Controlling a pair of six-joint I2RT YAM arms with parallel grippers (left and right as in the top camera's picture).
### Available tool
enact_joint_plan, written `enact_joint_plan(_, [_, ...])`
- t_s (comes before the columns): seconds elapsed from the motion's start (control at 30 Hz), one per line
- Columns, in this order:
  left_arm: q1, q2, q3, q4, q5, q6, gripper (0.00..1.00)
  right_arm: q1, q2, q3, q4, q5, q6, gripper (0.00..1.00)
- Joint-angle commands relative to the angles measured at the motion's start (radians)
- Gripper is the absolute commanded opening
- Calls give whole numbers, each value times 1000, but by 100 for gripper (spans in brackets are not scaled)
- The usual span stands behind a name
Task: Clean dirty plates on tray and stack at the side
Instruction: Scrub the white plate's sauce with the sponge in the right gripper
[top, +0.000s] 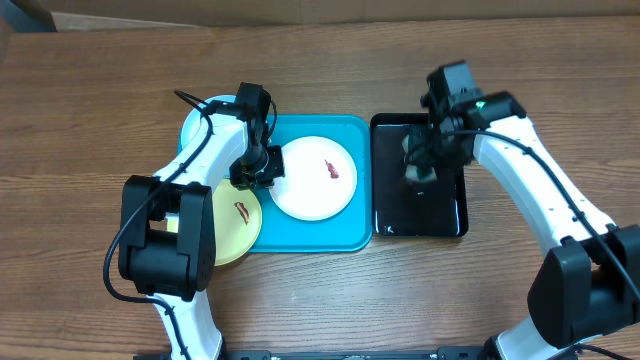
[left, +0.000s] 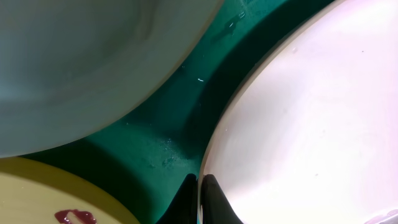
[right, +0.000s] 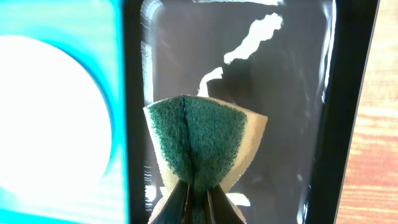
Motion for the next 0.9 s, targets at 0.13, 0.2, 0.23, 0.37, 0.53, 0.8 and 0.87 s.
enact_joint_plan(0.13, [-2, 11, 9, 8, 11, 12, 4, 155, -17, 105, 28, -32, -15, 4])
enact_joint_plan(0.2, [-2, 11, 9, 8, 11, 13, 4, 203, -8, 104, 52, -20, -15, 4])
enact_joint_plan(0.23, [-3, 11, 9, 8, 11, 13, 4, 232, 2, 104, 68, 5, -15, 4])
enact_joint_plan(0.37, [-2, 11, 9, 8, 11, 12, 4, 322, 58, 104, 130, 166, -15, 4])
enact_joint_plan(0.53, [-3, 11, 9, 7, 11, 13, 4, 398, 150, 104, 200, 357, -16, 4])
enact_joint_plan(0.8, [-3, 11, 9, 4, 11, 13, 4, 417, 283, 104, 248, 431, -15, 4])
enact_joint_plan(0.87, [-2, 11, 9, 3, 11, 13, 4, 417, 307, 104, 254, 428, -15, 4])
